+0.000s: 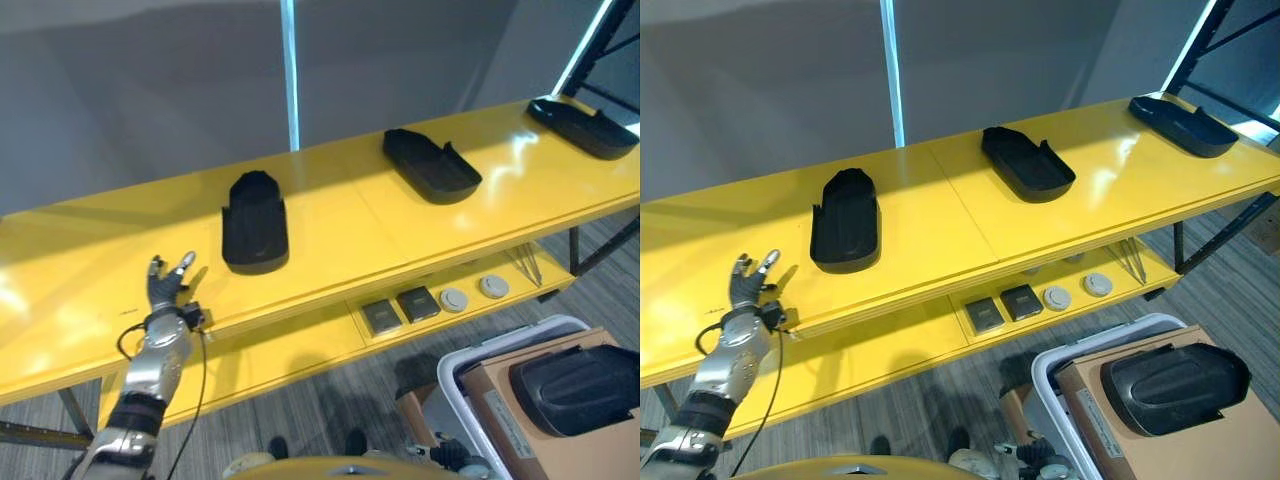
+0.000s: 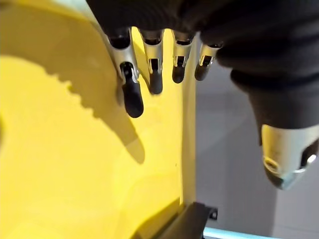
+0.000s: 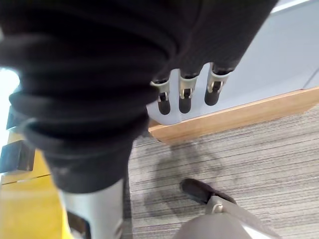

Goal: Move parts from the plastic box to the shelf.

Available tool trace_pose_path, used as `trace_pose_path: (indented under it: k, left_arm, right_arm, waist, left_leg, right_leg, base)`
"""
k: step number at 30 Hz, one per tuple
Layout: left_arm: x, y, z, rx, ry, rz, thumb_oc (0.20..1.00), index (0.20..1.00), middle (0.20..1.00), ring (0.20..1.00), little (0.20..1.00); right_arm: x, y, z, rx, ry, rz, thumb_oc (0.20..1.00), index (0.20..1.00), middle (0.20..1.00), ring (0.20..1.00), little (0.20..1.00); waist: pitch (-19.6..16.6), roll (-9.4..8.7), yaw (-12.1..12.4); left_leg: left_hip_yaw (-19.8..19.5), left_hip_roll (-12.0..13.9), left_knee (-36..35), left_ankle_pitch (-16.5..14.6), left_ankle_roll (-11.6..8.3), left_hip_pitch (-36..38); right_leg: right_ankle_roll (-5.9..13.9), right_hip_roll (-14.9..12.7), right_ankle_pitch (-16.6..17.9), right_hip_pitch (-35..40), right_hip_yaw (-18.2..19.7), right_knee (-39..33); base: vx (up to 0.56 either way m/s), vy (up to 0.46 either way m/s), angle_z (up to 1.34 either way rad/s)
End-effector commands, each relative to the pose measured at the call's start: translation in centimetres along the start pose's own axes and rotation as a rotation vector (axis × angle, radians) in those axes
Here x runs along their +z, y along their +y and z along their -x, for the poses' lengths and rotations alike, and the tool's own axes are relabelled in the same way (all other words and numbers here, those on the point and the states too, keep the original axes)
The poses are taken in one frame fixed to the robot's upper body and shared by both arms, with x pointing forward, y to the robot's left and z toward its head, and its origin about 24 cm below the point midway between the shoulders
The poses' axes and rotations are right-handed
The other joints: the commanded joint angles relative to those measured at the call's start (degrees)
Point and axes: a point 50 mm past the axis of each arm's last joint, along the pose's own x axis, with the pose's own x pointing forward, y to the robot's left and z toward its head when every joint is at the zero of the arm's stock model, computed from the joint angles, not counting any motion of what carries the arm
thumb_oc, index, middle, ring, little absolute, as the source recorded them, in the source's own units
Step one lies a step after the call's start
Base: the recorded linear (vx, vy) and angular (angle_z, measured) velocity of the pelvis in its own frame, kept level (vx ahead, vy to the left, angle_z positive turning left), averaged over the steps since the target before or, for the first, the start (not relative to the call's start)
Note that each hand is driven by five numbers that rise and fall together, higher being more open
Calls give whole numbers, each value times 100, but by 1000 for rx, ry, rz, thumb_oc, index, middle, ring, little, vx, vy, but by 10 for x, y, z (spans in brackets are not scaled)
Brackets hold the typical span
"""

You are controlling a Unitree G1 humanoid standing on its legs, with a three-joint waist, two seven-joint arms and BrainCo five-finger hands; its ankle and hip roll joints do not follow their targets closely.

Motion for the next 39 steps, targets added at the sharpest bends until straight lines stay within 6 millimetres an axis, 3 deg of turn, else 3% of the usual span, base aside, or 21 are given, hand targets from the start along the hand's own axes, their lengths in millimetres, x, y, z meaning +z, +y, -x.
trace_pose_path:
  k: [1, 3, 4, 8, 11, 12, 16, 17, 18, 19, 30, 39]
  left_arm:
    - [74, 11, 3, -79, -410, -22, 1000, 1000, 1000, 1000, 1000]
    - [84, 10, 8, -116, -476, -36, 1000, 1000, 1000, 1000, 1000]
    - [101, 5, 23, -205, -588, -48, 1000, 1000, 1000, 1000, 1000]
    - [116, -21, 53, -515, -688, 18, 1000, 1000, 1000, 1000, 1000]
    - [116, -38, 65, -665, -686, 52, 1000, 1000, 1000, 1000, 1000]
    - [110, -53, 73, -767, -652, 65, 1000, 1000, 1000, 1000, 1000]
    - [96, -74, 79, -859, -599, 76, 1000, 1000, 1000, 1000, 1000]
    - [94, -78, 80, -870, -595, 77, 592, 592, 592, 592, 592]
    - [92, -80, 81, -881, -580, 90, 467, 467, 467, 467, 467]
    - [91, -82, 81, -884, -575, 99, 200, 200, 200, 200, 200]
    - [73, -87, 81, -862, -499, 84, 200, 200, 200, 200, 200]
    - [37, -92, 73, -808, -330, 21, 200, 200, 200, 200, 200]
  right_arm:
    - [4, -5, -2, -40, 0, -3, 1000, 1000, 1000, 1000, 1000]
    - [4, -5, -1, -41, -1, -7, 1000, 1000, 1000, 1000, 1000]
    - [4, -6, -1, -45, -3, -14, 1000, 1000, 1000, 1000, 1000]
    - [4, -4, -1, -49, -7, -25, 1000, 1000, 1000, 1000, 1000]
    - [5, -2, -1, -48, -7, -28, 1000, 1000, 1000, 1000, 1000]
    - [7, 0, -1, -44, -12, -23, 1000, 1000, 1000, 1000, 1000]
    - [5, 2, -1, -41, -10, -12, 1000, 1000, 1000, 1000, 1000]
    - [4, 2, -1, -42, -7, -11, 1000, 1000, 1000, 1000, 1000]
    - [2, 1, -1, -43, -2, -10, 1000, 1000, 1000, 1000, 1000]
    - [1, 0, -1, -45, 3, -8, 1000, 1000, 1000, 1000, 1000]
    - [-10, -5, 1, -57, 14, -10, 1000, 1000, 1000, 1000, 1000]
    - [-2, -5, 0, -49, -12, 5, 1000, 1000, 1000, 1000, 1000]
  waist:
    - [-6, -52, 169]
    - [1, -54, 192]
    - [12, -59, 237]
    - [7, -60, 284]
    - [1, -64, 270]
    - [6, -75, 222]
    - [10, -98, 111]
    - [13, -104, 78]
    - [16, -105, 53]
    - [27, -105, 34]
    - [126, -126, -61]
    - [217, -159, -100]
  left_leg:
    - [-102, 304, 0, 19, -258, -121]
    - [-110, 300, 0, 17, -259, -125]
    - [-127, 286, -8, 5, -262, -128]
    - [-128, 264, -13, -14, -260, -143]
    - [-97, 258, -13, -19, -258, -149]
    - [-59, 253, -13, -20, -247, -151]
    - [23, 245, -13, -30, -212, -144]
    - [41, 244, -13, -29, -203, -148]
    - [58, 243, -13, -31, -196, -151]
    - [73, 244, -13, -29, -189, -152]
    - [142, 263, -6, -23, -183, -171]
    - [163, 285, 23, -5, -199, -207]
  right_leg:
    - [476, -497, -404, 302, 17, 188]
    - [478, -505, -398, 308, -1, 185]
    - [491, -521, -385, 321, -42, 180]
    - [523, -551, -355, 326, -102, 186]
    - [548, -565, -334, 312, -104, 192]
    - [568, -568, -319, 281, -78, 216]
    - [597, -568, -301, 224, 17, 253]
    - [600, -564, -299, 199, 53, 265]
    - [605, -562, -295, 178, 81, 272]
    - [608, -560, -291, 159, 103, 281]
    - [616, -543, -249, 82, 217, 256]
    - [628, -534, -218, 28, 244, 255]
  base:
    - [10, 32, 22]
    - [11, 33, 12]
    - [14, 35, 9]
    - [21, 31, 17]
    - [6, 6, 2]
    - [0, 0, 0]
    - [23, 4, -6]
    - [16, 6, -13]
    - [10, 7, -21]
    - [10, 7, -24]
    - [0, 7, -6]
    - [-1, 2, -2]
